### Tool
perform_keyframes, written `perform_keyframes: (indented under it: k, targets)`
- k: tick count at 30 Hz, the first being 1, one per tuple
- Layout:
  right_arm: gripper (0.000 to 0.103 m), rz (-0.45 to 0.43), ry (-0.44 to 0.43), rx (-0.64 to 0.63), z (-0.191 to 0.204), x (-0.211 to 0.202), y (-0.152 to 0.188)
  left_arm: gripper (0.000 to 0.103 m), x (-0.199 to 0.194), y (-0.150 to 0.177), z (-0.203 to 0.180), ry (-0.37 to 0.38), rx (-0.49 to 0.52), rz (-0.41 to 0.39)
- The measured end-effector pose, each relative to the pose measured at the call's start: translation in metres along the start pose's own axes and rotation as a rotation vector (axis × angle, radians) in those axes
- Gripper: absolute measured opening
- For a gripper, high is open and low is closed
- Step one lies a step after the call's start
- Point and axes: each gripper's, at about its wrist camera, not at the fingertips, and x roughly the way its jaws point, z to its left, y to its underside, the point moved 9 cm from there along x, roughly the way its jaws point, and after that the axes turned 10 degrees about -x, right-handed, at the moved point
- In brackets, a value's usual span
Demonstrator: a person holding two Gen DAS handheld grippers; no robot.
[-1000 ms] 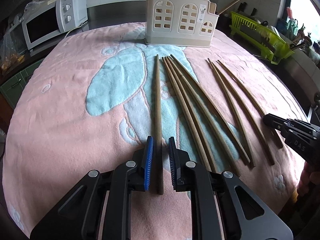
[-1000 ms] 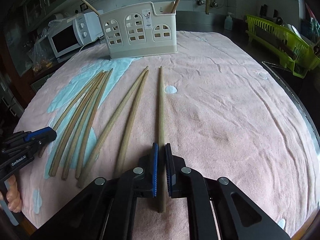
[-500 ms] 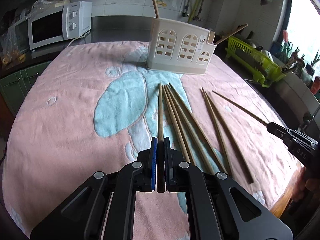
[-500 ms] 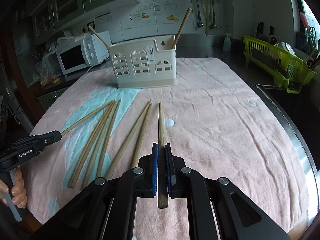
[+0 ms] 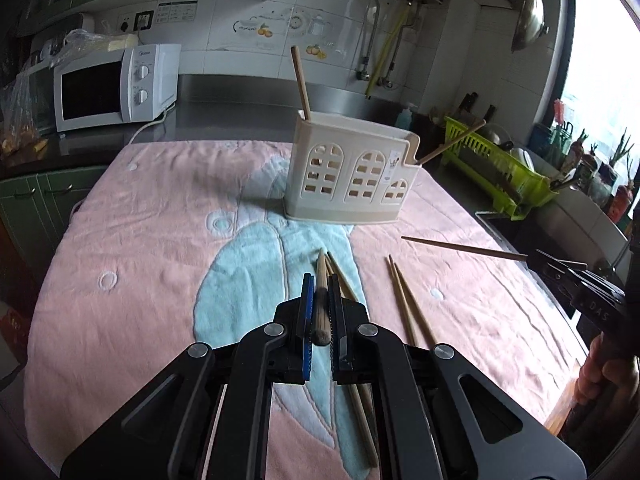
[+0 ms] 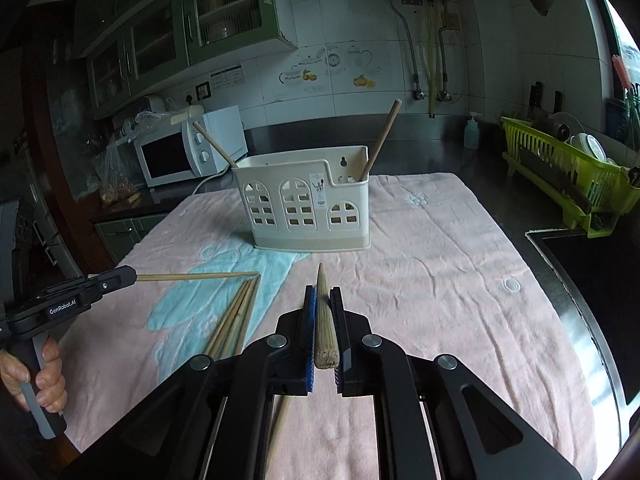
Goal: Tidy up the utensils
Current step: 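Lift the chopstick with the right tool and carry it over the holder, then open the right tool to drop the chopstick into the holder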
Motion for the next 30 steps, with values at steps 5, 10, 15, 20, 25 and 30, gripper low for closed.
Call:
perform_keyframes:
  k: [5, 10, 15, 20, 25, 30]
  targets:
    - [0.007, -0.026, -0.035, -0.003, -0.006, -0.001, -0.027, 0.005, -0.003, -0.025, -0.008, 0.003, 0.024, -0.046]
    - [0.007, -0.034, -0.099, -0.024, -0.007, -0.003, -0.056, 0.005, -0.002, -0.050, -0.015, 0.019, 0.027, -0.056]
    - [0.007, -0.041, -0.121, -0.073, -0.017, -0.008, -0.097, 0.005, -0.018, -0.097, -0.032, 0.039, 0.057, -0.119]
    - [0.007, -0.023, -0.122, -0.134, -0.030, -0.015, -0.133, 0.005, -0.033, -0.139, -0.054, 0.066, 0.095, -0.173]
    - [0.007, 0.021, -0.089, -0.186, -0.048, -0.012, -0.163, 0.005, -0.045, -0.183, -0.076, 0.072, 0.115, -0.246]
    - [0.007, 0.098, -0.094, -0.214, -0.059, 0.009, -0.175, 0.005, -0.041, -0.222, -0.090, 0.054, 0.123, -0.316]
